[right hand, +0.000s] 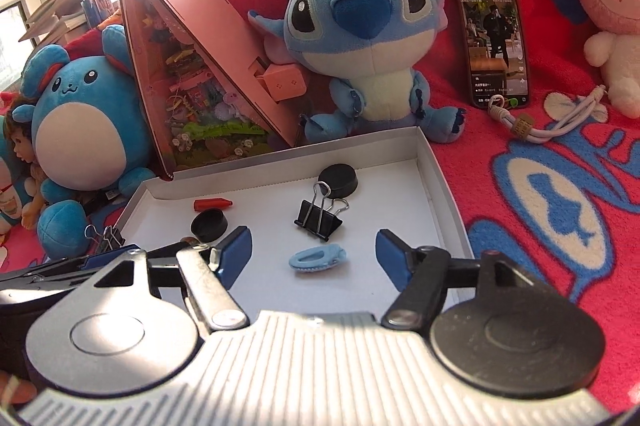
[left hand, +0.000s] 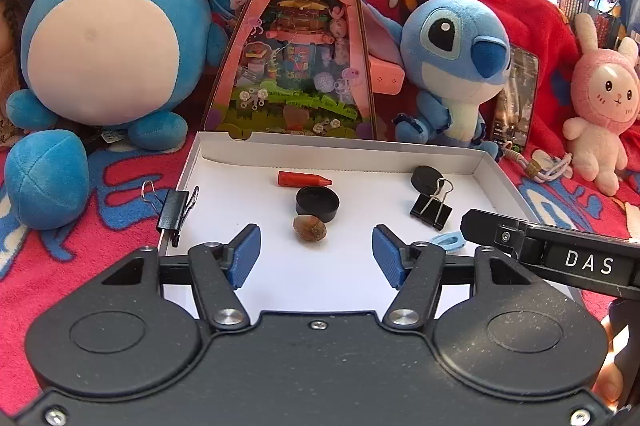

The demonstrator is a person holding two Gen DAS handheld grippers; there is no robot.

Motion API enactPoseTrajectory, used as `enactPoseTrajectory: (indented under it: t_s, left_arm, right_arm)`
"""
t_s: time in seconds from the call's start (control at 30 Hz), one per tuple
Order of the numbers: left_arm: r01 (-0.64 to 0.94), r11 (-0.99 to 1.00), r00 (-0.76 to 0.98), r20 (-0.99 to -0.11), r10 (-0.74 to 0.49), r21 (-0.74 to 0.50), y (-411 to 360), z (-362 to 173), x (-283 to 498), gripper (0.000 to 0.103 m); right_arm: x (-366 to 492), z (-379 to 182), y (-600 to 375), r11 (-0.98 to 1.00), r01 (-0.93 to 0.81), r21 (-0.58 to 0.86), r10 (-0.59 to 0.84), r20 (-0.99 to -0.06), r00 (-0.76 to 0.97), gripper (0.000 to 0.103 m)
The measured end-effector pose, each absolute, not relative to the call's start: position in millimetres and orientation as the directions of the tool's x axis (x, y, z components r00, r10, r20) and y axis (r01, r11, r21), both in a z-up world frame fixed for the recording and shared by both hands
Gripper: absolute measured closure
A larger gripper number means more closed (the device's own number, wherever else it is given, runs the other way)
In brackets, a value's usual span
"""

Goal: Organize rigid objects
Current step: 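Lift both open tools out of the box toward the remaining objects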

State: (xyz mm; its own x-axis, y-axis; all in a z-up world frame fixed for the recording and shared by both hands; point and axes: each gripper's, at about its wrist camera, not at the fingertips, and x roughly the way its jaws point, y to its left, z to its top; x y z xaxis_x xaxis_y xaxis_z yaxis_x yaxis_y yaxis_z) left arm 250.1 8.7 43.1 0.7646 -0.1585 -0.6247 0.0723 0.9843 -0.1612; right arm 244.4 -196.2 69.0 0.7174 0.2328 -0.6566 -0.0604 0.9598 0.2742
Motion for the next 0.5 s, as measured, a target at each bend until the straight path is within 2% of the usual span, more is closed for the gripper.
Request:
enactPoseTrajectory:
  t_s: [0.1,0.27,0.5]
  left_arm:
    - [0.093,0.983,0.775,-0.607,-0.173,-0.160,10.7,48.2,237.0,0.030]
    - [0.123,0.983,0.794,-0.580,-0.179,-0.135,11.2,55.8,217.3,0.027]
    - [0.140,0.976,0.803,-0.558,-0.210,-0.166,15.7,63.9,191.9,0.026]
  right_arm:
    - [234.7,73.7,-200.9,0.959,-0.075,0.273,0.239,-0.642,0.728,0.020]
    - [218.1,80.1,-209.4,0.957,-0.090,0.274,0.248,-0.623,0.742,0.018]
    - [196.1,87.0,-214.8,0.962,-0.121,0.245,0.249,-0.599,0.761,0.016]
